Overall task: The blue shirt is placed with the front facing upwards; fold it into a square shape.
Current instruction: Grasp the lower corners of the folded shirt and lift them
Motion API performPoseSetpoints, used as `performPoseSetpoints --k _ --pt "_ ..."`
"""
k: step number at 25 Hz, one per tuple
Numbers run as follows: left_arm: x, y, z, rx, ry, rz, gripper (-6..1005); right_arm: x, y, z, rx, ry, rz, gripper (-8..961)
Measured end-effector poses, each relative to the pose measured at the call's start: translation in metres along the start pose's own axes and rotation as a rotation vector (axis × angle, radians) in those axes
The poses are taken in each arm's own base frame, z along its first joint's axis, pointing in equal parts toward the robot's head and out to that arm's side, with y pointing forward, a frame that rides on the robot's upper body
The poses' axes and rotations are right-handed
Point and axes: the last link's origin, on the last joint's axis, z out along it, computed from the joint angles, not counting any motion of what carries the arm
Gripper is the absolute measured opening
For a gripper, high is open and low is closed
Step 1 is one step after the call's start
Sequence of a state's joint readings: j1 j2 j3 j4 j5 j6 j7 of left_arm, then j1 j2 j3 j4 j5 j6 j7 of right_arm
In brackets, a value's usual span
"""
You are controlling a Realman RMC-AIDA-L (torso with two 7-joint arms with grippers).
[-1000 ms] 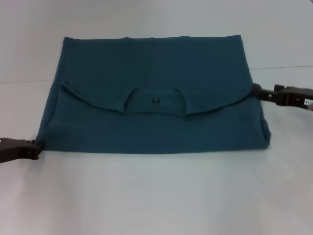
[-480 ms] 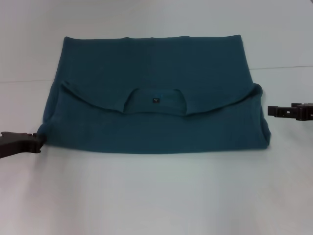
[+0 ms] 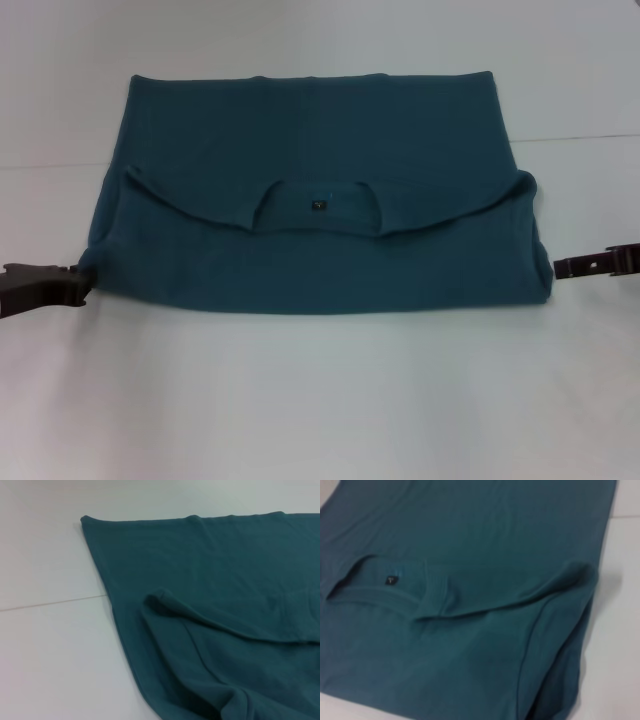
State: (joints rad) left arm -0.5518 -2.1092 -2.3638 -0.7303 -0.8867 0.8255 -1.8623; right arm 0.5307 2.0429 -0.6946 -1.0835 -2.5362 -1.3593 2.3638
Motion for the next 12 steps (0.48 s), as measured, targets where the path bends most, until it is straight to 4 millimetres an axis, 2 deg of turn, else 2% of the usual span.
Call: performPoseSetpoints --k 5,12 --pt "-0.002 0.0 0.0 -0.001 -0.004 -0.004 69 -0.002 0.01 0.019 -0.025 0.059 -0.007 866" --pt "-0.003 0.001 0.001 -0.003 -0.005 -0.006 70 -0.003 0.012 0.031 -0.018 0.06 -0.01 850"
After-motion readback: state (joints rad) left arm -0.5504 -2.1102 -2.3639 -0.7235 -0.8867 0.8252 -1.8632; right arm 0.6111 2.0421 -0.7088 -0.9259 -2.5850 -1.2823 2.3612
